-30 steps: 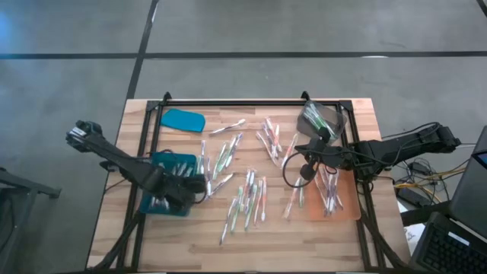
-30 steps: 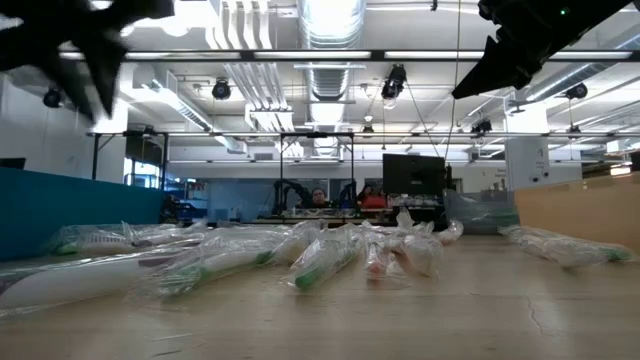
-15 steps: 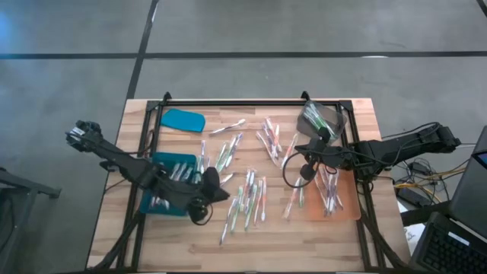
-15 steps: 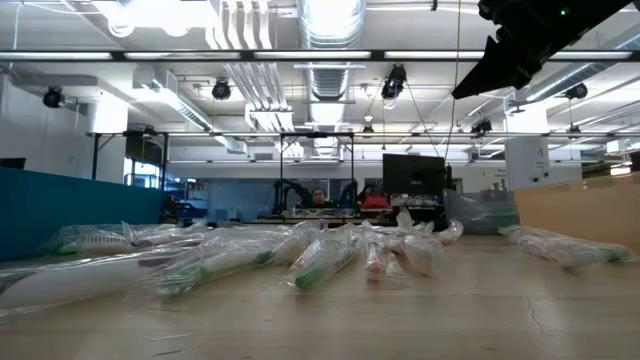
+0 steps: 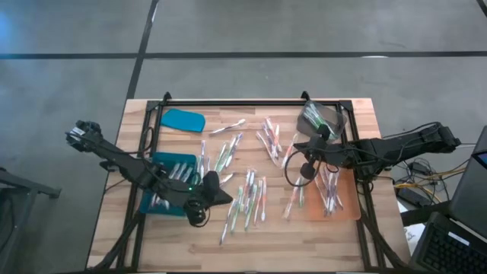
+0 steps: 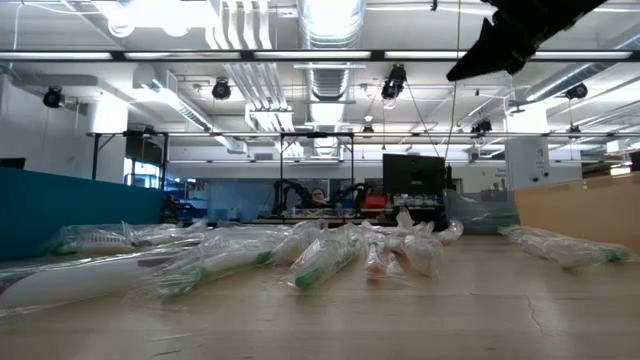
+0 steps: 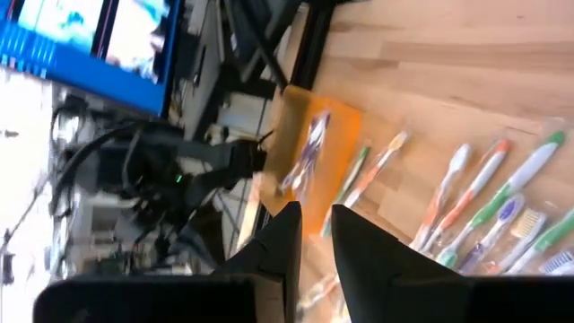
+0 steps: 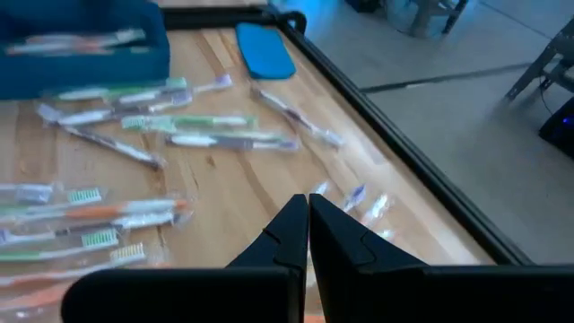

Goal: Pick & Place Toothbrushes
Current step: Put the green toothbrush into the black bin

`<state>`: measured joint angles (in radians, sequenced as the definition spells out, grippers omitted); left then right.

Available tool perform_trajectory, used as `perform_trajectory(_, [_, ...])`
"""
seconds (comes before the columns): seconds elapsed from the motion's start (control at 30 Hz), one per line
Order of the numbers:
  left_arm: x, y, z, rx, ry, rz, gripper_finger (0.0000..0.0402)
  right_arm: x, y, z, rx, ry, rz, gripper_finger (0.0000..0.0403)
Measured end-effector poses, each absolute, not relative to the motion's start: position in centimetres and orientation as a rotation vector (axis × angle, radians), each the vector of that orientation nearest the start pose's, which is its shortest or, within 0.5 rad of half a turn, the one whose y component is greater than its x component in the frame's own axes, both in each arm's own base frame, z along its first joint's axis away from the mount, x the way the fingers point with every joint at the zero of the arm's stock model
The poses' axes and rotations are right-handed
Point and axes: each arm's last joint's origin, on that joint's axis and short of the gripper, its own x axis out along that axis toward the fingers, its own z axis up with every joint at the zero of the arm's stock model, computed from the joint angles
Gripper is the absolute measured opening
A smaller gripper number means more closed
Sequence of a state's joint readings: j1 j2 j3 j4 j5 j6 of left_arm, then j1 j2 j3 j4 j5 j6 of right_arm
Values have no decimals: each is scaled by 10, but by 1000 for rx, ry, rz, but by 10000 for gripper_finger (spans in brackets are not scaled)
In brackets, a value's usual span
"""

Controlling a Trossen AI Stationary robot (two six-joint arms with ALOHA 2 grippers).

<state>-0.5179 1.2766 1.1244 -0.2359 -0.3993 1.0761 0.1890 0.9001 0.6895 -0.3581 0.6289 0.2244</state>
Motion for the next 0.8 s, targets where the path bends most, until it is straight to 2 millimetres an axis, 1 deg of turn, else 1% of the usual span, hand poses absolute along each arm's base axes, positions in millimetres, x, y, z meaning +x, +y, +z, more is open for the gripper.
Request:
perform_trajectory(0.17, [250,-132,342,1231,219,-368,69,187,18,295,-2,406,-473,8])
perform_trajectory(0.37, [250,-134,342,1177,201,-417,69,187,18,333,27,303,-463,8])
perform_trajectory(0.5, [250,-134,342,1075,208,-427,69,184,18,360,-29,248,-445,8])
perform_trajectory(0.63, [251,-133,343,909,220,-389,69,185,19,381,-89,222,-425,8])
perform_trajectory(0.73, [255,-128,339,825,235,-357,69,195,20,393,-141,223,-419,9])
perform_trajectory(0.8, [257,-123,333,769,253,-327,69,205,22,397,-176,240,-416,9])
